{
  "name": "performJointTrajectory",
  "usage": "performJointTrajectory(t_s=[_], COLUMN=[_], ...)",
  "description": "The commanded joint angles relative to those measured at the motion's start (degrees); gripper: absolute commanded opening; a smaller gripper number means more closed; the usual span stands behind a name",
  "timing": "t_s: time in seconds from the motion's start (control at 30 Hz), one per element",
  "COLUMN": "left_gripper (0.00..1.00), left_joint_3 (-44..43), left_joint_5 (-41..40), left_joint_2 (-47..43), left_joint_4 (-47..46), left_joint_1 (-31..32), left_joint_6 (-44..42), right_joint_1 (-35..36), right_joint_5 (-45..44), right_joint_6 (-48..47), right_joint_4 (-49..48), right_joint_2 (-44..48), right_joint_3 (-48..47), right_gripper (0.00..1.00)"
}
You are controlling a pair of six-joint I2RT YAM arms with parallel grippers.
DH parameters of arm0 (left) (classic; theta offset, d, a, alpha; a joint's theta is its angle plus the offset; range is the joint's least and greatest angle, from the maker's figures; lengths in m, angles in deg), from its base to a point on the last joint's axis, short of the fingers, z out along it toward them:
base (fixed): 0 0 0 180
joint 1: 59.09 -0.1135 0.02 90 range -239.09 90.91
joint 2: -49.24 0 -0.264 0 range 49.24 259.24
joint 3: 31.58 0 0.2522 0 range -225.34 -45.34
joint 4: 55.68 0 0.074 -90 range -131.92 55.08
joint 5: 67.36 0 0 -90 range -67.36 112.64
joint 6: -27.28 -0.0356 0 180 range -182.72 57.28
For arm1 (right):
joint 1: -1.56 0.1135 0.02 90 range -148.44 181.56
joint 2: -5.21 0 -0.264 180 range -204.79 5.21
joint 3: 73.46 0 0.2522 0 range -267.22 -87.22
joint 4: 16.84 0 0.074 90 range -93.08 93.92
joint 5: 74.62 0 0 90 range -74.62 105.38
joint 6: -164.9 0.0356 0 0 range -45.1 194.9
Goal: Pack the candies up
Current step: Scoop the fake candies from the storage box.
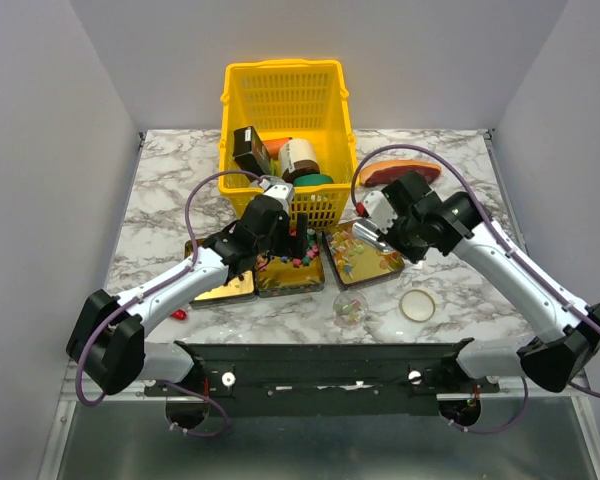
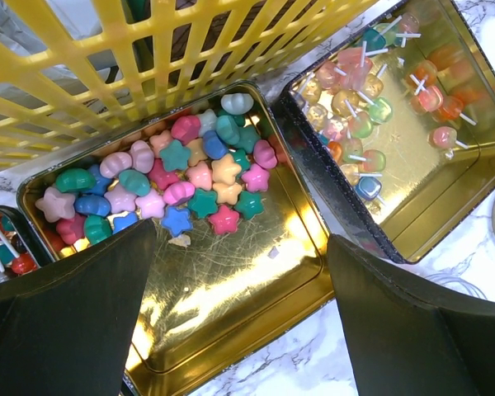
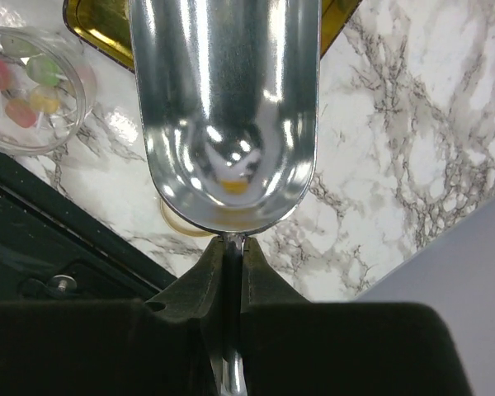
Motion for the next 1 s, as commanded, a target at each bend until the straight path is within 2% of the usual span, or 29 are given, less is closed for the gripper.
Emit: performJointTrajectory(t_s=[0.0, 0.07, 0.2, 0.47, 0.67, 0.97], left_gripper=[0.99, 0.99, 0.99, 0.99, 0.99, 0.99], left_joint_3=[0.2, 0.1, 0.6, -0.3, -4.7, -7.6], left_joint_5=[1.8, 1.9, 4.3, 17.3, 18.4, 18.3], left_joint_2=[-1.2, -1.1, -1.4, -3.3, 1.5, 7.5], left_joint_4=[0.1, 0.1, -1.9, -9.6, -10.3, -8.9], left_joint_1=[-0.1, 0.1, 0.3, 1.0, 2.7, 4.9], left_joint_6=[0.6, 0.7, 0.3, -0.3, -0.2, -1.5], right_joint_1=[-3.8, -4.9, -5.1, -5.1, -5.1, -5.1], right_joint_5=[8.0, 12.1, 14.5, 23.3, 28.2, 29.2], right_joint_6=[-2.3, -1.2, -0.4, 0.3, 1.4, 2.9], right_joint_4=[-0.3, 0.0, 1.0, -0.2, -5.1, -9.4], right_joint_2=[-3.1, -4.8, -6.0, -2.4, 2.0, 8.2], right_joint_3=[2.5, 1.7, -0.6, 1.3, 5.0, 6.4], right_gripper=[0.01, 0.01, 0.01, 0.01, 0.01, 0.01])
